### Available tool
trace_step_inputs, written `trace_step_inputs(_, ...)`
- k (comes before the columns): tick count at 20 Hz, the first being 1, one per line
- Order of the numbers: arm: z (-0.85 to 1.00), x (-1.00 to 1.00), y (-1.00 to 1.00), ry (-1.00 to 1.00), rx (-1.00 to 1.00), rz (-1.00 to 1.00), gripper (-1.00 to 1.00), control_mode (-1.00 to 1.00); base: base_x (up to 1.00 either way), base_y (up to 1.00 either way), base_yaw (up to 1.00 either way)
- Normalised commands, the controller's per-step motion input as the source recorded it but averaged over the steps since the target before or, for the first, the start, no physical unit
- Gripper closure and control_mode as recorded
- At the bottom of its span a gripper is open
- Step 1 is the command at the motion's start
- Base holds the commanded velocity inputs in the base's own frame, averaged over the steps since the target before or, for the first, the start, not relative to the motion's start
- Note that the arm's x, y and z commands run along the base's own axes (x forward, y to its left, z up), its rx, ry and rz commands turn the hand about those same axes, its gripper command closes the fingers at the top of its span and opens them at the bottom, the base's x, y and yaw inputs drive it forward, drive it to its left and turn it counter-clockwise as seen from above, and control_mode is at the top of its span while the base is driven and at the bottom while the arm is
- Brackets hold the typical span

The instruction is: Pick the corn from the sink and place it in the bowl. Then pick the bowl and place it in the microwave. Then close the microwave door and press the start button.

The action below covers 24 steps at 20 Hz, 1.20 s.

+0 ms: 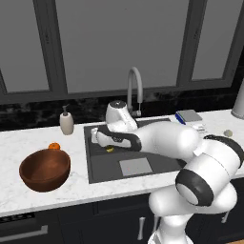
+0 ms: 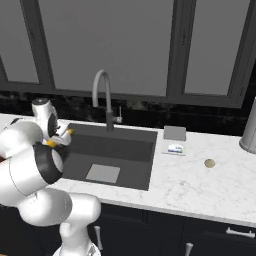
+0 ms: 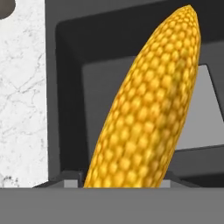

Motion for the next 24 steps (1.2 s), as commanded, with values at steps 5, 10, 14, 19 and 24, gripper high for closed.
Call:
trace_step_inputs(5,0.18,-0.27,0.88,0.00,0.06,0.01,1.00,-1.00,0.00,0.00,0.00)
trace_step_inputs(10,0.02,-0.17,0.99,0.00,0.02,0.00,1.00,-1.00,0.00,0.00,0.00)
trace_step_inputs(14,0.06,-0.03,0.89,0.00,0.04,0.00,1.00,-1.00,0.00,0.00,0.00)
trace_step_inputs(19,0.00,0.00,0.76,0.04,0.01,0.00,1.00,-1.00,0.00,0.00,0.00)
trace_step_inputs(24,-0.06,0.19,0.72,0.06,0.00,0.00,1.00,-1.00,0.00,0.00,0.00)
